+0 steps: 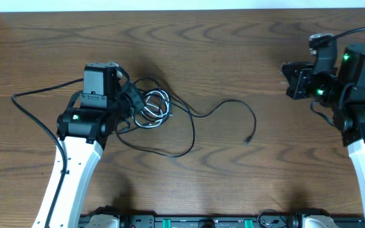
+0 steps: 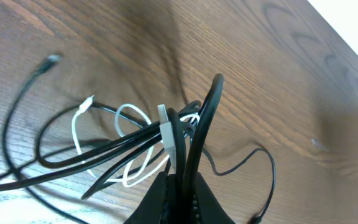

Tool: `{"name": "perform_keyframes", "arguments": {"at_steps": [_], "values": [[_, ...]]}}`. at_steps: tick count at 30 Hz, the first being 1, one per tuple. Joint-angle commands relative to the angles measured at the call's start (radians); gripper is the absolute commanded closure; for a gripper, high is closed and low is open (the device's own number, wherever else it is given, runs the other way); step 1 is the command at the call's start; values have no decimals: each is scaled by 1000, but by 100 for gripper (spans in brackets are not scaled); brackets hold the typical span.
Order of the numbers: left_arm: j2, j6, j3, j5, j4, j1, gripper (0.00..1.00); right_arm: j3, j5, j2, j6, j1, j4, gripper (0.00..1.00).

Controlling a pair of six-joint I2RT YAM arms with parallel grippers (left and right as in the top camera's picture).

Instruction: Untangle cables

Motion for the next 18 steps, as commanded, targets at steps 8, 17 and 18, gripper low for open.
{"name": "perform_keyframes", "arguments": {"at_steps": [8, 17, 18], "values": [[10, 359, 8, 419, 124, 4, 93, 12, -140, 64, -57, 149, 46, 80], [10, 351, 8, 603, 152, 4, 93, 12, -141, 148, -96, 351, 180, 69], [10, 333, 8, 615, 152, 4, 92, 12, -140, 159, -113, 375, 196, 68]]}}
